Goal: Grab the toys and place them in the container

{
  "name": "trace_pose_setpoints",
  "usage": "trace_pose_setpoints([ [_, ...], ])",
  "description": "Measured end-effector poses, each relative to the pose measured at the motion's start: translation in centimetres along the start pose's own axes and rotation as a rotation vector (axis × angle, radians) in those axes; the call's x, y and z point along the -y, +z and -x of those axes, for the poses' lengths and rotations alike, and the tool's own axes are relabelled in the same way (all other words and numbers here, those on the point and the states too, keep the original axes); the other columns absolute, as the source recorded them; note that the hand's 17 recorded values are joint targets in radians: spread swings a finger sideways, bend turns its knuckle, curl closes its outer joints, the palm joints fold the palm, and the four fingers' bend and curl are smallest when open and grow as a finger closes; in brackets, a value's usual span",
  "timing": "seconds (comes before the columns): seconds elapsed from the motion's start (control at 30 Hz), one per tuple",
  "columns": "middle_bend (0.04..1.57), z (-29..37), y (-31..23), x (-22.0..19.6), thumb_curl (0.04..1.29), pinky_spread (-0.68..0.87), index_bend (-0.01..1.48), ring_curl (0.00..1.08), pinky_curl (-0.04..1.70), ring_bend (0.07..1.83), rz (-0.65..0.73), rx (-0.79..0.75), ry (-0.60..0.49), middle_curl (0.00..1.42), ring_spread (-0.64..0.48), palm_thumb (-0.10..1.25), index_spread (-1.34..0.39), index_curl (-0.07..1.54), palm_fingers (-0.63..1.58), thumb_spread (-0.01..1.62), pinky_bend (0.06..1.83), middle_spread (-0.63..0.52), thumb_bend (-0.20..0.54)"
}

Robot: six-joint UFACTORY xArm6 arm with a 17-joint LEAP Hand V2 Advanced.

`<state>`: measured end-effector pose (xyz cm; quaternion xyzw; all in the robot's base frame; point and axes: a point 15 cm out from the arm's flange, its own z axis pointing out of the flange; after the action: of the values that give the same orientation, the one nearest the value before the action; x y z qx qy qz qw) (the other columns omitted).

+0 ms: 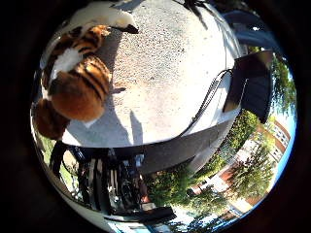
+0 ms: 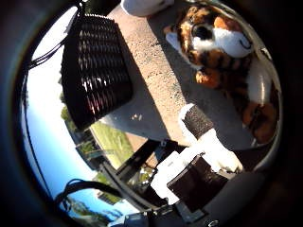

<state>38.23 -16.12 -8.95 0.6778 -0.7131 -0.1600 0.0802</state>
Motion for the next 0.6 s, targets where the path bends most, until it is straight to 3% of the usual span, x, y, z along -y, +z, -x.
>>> trace_pose_setpoints([
  [0.2, 0.27, 1.2, 0.3, 0.3, 0.39, 0.48, 0.16, 0.34, 0.26, 0.62, 0.012, -0.016, -0.037, 0.37, 0.29, 0.66, -0.04, 0.24, 0.47, 1.14, 0.7, 0.04, -0.019],
  [0.37, 0.59, 2.1, -0.1, 0.5, 0.42, 0.45, 0.13, 0.43, 0.32, 0.92, 0.027, -0.062, -0.071, 0.5, 0.19, 0.76, -0.19, 0.2, 1.15, 1.11, 0.92, -0.03, -0.005],
  [0.47, 0.82, 2.0, -1.5, 1.6, 0.46, 0.42, 0.17, 0.57, 0.43, 1.16, 0.006, -0.096, -0.078, 0.64, 0.11, 0.85, -0.3, 0.19, 1.15, 1.09, 1.07, -0.08, 0.004],
  [0.6, 0.97, 1.8, -2.7, 1.8, 0.52, 0.35, 0.26, 0.64, 0.53, 1.26, -0.01, -0.101, -0.076, 0.75, 0.03, 0.98, -0.43, 0.18, 1.14, 1.07, 1.26, -0.13, 0.03],
])
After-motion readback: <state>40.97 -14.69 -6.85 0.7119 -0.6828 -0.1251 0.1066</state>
